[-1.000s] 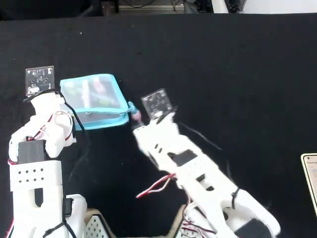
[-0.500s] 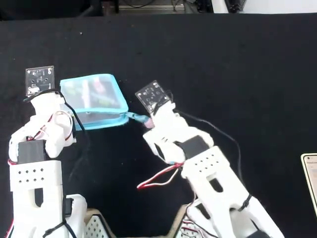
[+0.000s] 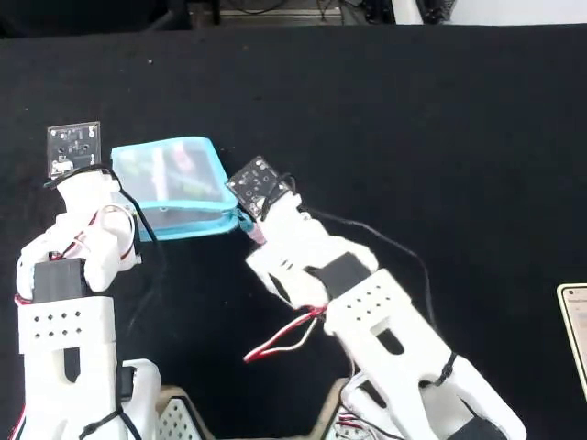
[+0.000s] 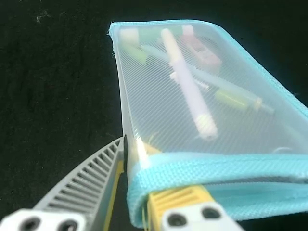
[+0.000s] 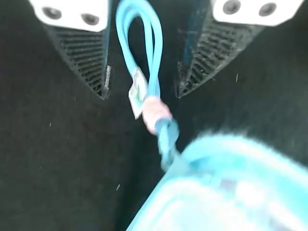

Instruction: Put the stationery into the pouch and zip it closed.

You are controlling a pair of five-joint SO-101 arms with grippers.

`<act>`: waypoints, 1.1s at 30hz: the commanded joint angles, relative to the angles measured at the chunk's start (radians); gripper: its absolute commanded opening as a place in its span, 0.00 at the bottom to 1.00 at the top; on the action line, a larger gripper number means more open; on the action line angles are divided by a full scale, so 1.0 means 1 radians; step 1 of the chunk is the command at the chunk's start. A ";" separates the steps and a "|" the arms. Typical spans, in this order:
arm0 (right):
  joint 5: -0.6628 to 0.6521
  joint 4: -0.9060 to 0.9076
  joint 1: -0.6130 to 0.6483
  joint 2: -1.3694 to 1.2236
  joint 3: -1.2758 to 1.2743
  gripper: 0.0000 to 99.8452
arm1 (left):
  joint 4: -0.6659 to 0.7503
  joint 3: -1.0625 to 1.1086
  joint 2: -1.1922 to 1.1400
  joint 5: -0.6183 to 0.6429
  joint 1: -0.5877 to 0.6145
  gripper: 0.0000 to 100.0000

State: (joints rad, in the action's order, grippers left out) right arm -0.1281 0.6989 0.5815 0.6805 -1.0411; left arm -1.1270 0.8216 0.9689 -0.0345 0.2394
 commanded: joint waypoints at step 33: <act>-0.207 -0.466 0.038 0.028 -0.137 0.21 | 0.009 -0.016 0.011 0.006 0.010 0.03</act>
State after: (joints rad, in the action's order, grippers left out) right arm -0.3046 0.2616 0.6076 0.6820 -1.2129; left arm -1.1270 0.8216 0.9689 -0.0345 0.2394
